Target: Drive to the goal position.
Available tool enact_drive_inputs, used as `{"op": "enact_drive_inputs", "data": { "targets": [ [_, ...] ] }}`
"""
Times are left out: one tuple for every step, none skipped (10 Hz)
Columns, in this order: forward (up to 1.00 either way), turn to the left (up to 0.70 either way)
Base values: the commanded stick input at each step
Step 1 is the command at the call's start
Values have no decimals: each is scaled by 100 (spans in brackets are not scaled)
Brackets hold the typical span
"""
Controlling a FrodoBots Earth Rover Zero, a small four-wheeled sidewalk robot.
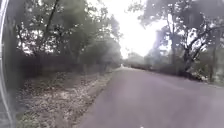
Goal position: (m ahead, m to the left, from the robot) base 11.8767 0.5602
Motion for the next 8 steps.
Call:
{"op": "enact_drive_inputs", "data": {
  "targets": [
    [70,1],
    [70,1],
    [70,1],
    [70,1],
    [70,1],
    [70,1],
    [70,-2],
    [70,-6]
  ]
}}
